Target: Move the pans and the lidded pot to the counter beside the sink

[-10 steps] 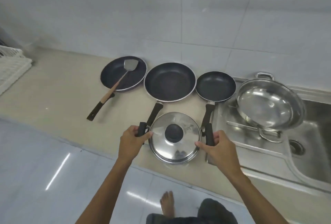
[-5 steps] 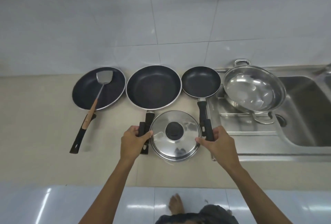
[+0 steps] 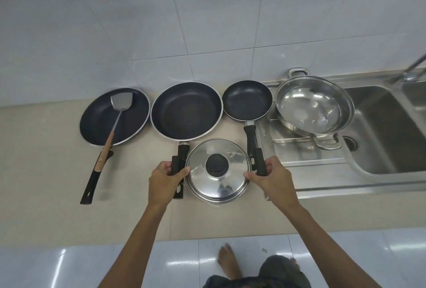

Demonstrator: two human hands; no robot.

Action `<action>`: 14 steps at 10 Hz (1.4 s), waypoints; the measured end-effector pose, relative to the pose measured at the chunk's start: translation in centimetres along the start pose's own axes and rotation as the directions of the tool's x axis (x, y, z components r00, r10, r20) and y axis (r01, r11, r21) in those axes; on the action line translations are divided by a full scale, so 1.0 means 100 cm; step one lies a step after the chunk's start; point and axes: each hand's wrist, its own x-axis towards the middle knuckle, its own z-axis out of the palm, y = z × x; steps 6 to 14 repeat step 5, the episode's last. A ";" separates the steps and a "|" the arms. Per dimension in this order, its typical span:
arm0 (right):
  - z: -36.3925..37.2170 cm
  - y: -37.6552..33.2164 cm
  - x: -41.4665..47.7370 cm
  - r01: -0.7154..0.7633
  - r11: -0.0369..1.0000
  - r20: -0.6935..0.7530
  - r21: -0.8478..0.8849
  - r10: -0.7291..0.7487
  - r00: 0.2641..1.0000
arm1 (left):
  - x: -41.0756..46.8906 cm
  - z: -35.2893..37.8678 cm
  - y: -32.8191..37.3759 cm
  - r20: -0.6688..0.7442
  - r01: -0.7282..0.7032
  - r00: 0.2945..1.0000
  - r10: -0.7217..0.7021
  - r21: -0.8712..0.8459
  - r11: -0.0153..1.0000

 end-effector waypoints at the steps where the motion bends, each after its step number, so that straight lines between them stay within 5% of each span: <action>1: -0.001 0.001 0.000 0.009 1.000 0.004 -0.016 -0.009 1.000 | -0.003 0.002 0.000 -0.023 0.009 1.000 -0.009 0.003 1.000; 3: -0.007 0.010 -0.003 0.126 0.991 0.100 -0.044 -0.121 0.988 | -0.042 0.016 0.004 -0.164 -0.077 0.982 0.090 0.083 0.994; 5: -0.055 0.052 -0.032 0.520 0.771 0.230 -0.367 -0.467 0.854 | -0.133 0.059 0.010 -0.329 -0.101 0.902 0.281 0.471 0.876; 14: -0.055 0.052 -0.032 0.520 0.771 0.230 -0.367 -0.467 0.854 | -0.133 0.059 0.010 -0.329 -0.101 0.902 0.281 0.471 0.876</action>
